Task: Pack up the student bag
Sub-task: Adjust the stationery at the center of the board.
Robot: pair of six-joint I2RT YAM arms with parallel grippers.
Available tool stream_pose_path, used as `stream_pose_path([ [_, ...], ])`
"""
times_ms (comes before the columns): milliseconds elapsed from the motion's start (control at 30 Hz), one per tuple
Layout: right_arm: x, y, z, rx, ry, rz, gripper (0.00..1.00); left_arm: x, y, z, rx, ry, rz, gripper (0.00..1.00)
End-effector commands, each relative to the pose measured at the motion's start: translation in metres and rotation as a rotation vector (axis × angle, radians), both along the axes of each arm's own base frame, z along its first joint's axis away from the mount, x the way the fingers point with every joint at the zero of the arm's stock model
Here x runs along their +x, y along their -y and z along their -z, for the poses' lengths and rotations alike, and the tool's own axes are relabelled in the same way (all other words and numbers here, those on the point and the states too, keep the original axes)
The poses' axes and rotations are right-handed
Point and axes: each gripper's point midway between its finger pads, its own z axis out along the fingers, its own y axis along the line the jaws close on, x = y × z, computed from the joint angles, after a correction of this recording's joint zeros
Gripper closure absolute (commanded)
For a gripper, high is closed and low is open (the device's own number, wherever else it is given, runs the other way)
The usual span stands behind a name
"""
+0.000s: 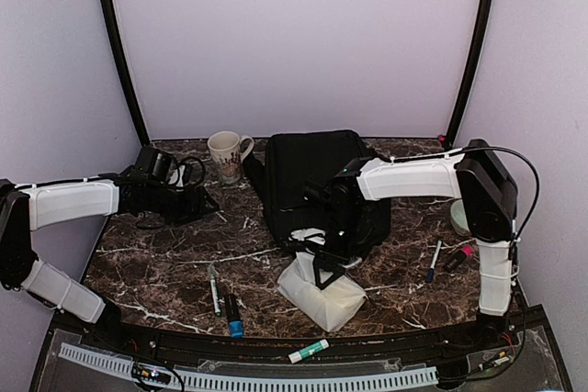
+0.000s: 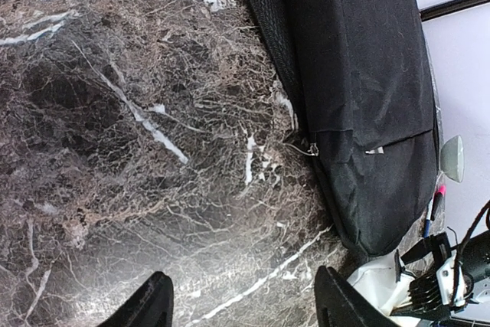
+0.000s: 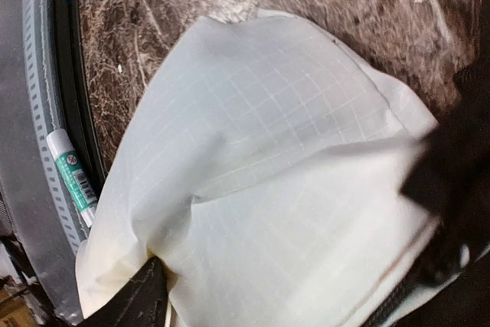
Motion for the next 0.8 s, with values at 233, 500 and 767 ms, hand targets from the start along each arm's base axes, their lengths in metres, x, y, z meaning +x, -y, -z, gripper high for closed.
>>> stream_pose_path([
  [233, 0.011, 0.006, -0.031, 0.033, 0.098, -0.019, 0.81, 0.005, 0.039, -0.041, 0.095, 0.182, 0.223, 0.36],
  [500, 0.033, 0.043, -0.075, 0.099, 0.163, 0.053, 1.00, -0.017, 0.121, -0.077, 0.237, 0.506, 0.583, 0.35],
  [767, 0.048, 0.097, -0.117, 0.129, 0.253, 0.156, 1.00, -0.045, 0.197, -0.072, 0.328, 0.746, 0.917, 0.34],
])
